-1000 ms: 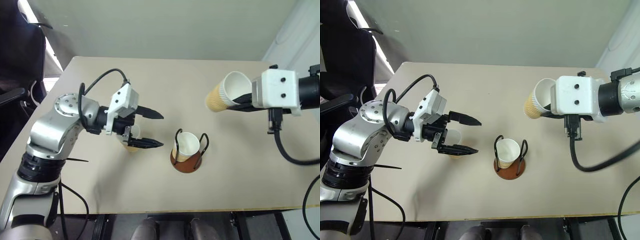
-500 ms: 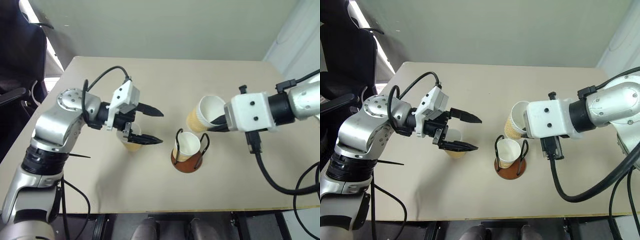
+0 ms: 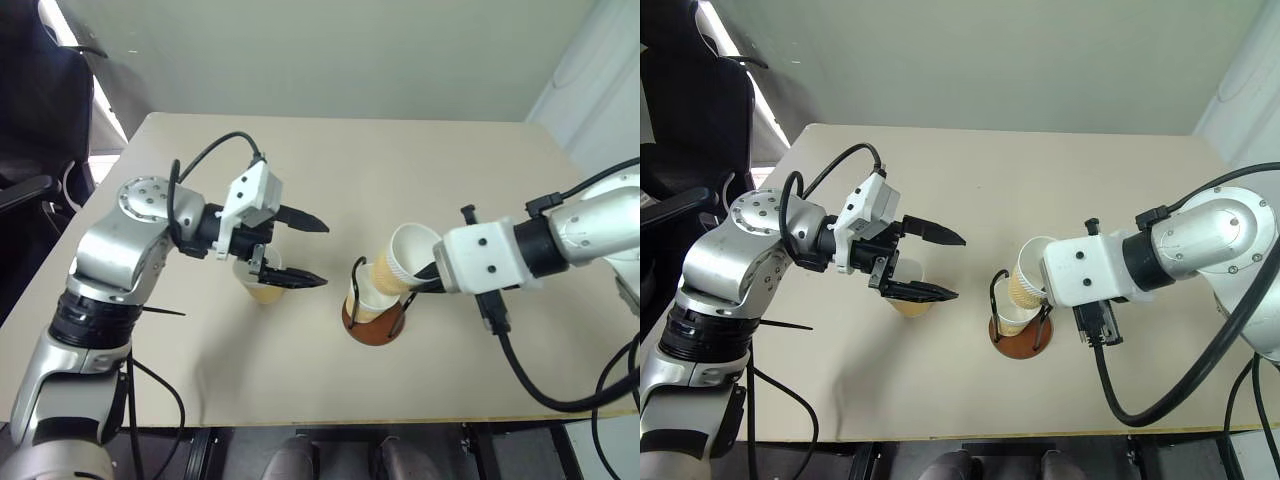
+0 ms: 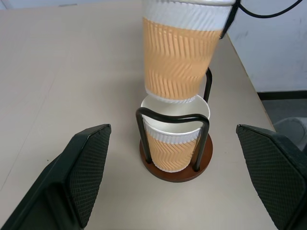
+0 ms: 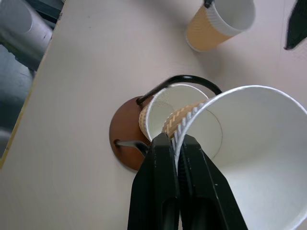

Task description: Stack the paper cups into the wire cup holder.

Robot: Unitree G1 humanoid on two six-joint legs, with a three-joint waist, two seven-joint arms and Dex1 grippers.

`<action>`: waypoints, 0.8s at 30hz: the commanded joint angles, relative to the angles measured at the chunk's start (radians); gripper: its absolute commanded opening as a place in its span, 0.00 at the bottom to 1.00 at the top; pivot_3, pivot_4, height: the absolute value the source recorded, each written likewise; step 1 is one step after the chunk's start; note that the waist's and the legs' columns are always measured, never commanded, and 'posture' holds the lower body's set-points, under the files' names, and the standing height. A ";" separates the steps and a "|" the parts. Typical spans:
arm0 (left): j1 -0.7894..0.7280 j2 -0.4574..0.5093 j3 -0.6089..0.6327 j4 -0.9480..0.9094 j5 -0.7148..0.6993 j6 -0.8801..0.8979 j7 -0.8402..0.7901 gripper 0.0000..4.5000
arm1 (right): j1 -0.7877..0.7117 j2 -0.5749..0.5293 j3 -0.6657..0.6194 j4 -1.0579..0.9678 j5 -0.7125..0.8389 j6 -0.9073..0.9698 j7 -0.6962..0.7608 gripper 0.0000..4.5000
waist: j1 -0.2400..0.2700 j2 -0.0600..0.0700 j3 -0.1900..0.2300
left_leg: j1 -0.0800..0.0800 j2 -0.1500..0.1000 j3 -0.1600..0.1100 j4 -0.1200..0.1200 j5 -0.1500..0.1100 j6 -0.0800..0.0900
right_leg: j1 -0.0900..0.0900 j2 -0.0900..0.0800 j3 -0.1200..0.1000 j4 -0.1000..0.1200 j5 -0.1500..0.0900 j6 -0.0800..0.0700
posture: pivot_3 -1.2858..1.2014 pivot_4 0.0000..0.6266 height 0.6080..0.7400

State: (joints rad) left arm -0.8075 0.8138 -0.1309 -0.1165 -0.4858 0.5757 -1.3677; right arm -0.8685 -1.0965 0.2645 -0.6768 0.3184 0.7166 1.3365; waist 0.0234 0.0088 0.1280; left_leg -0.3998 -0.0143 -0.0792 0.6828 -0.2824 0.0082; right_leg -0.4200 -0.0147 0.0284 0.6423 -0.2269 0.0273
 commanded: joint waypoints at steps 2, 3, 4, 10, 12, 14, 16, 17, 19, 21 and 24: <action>-0.028 -0.003 0.013 -0.011 0.001 -0.010 0.000 1.00 | -0.005 0.022 0.027 -0.006 -0.024 -0.024 -0.011 0.01 | 0.000 0.000 0.000 | 0.000 0.000 0.000 0.000 0.000 0.000 | 0.000 0.000 0.000 0.000 0.000 0.000 | 0.52 0.24 1.00; -0.027 -0.005 0.014 -0.012 0.001 -0.010 0.001 1.00 | -0.007 0.030 0.037 -0.002 -0.031 -0.029 -0.013 0.01 | 0.000 0.000 0.000 | 0.000 0.000 0.000 0.000 0.000 0.000 | 0.000 0.000 0.000 0.000 0.000 0.000 | 0.52 0.24 1.00; -0.026 -0.006 0.015 -0.013 0.001 -0.010 0.002 1.00 | -0.009 0.036 0.045 0.002 -0.038 -0.033 -0.014 0.01 | 0.000 0.000 0.000 | 0.000 0.000 0.000 0.000 0.000 0.000 | 0.000 0.000 0.000 0.000 0.000 0.000 | 0.52 0.24 1.00; -0.018 -0.006 0.022 -0.021 0.000 -0.006 0.009 1.00 | -0.024 0.077 0.084 0.034 -0.079 -0.062 -0.014 0.01 | -0.001 0.000 0.000 | 0.000 0.000 0.000 0.000 0.000 0.000 | 0.000 0.000 0.000 0.000 0.000 0.000 | 0.52 0.24 1.00; -0.013 -0.004 0.025 -0.024 -0.001 -0.005 0.011 1.00 | -0.024 0.090 0.099 0.045 -0.097 -0.077 -0.014 0.01 | -0.001 0.000 0.000 | 0.000 0.000 0.000 0.000 0.000 0.000 | 0.000 0.000 0.000 0.000 0.000 0.000 | 0.52 0.24 1.00; -0.009 -0.001 0.027 -0.026 -0.003 -0.004 0.011 1.00 | -0.024 0.101 0.109 0.052 -0.111 -0.086 -0.012 0.01 | -0.001 0.000 0.000 | 0.000 0.000 0.000 0.000 0.000 0.000 | 0.000 0.000 0.000 0.000 0.000 0.000 | 0.52 0.24 1.00; -0.008 0.002 0.029 -0.029 -0.004 -0.002 0.011 1.00 | -0.027 0.112 0.115 0.059 -0.125 -0.090 -0.015 0.01 | -0.001 0.000 0.000 | 0.000 0.000 0.000 0.000 0.000 0.000 | 0.000 0.000 0.000 0.000 0.000 0.000 | 0.52 0.24 1.00; -0.008 0.002 0.028 -0.030 -0.005 -0.001 0.012 1.00 | -0.029 0.118 0.116 0.062 -0.128 -0.089 -0.016 0.04 | -0.001 0.000 0.000 | 0.000 0.000 0.000 0.000 0.000 0.000 | 0.000 0.000 0.000 0.000 0.000 0.000 | 0.52 0.24 1.00; -0.011 0.003 0.027 -0.030 -0.005 0.001 0.013 1.00 | -0.036 0.137 0.111 0.063 -0.114 -0.071 -0.014 0.14 | -0.001 0.000 0.000 | 0.000 0.000 0.000 0.000 0.000 0.000 | 0.000 0.000 0.000 0.000 0.000 0.000 | 0.52 0.24 1.00; -0.011 0.003 0.026 -0.030 -0.005 0.002 0.014 1.00 | -0.042 0.156 0.104 0.067 -0.110 -0.056 -0.022 0.29 | -0.002 0.000 0.000 | 0.000 0.000 0.000 0.000 0.000 0.000 | 0.000 0.000 0.000 0.000 0.000 0.000 | 0.52 0.24 1.00; -0.011 0.004 0.025 -0.032 -0.006 0.003 0.016 1.00 | -0.065 0.181 0.106 0.090 -0.117 -0.047 -0.027 0.52 | -0.002 0.000 0.000 | 0.000 0.000 0.000 0.000 0.000 0.000 | 0.000 0.000 0.000 0.000 0.000 0.000 | 0.52 0.24 1.00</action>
State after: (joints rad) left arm -0.8065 0.8081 -0.1303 -0.1203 -0.4791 0.5780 -1.3511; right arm -0.9083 -0.9164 0.3805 -0.5849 0.2038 0.6651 1.3175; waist 0.0214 0.0088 0.1280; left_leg -0.3999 -0.0143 -0.0792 0.6829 -0.2824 0.0083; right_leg -0.4202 -0.0147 0.0283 0.6424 -0.2269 0.0272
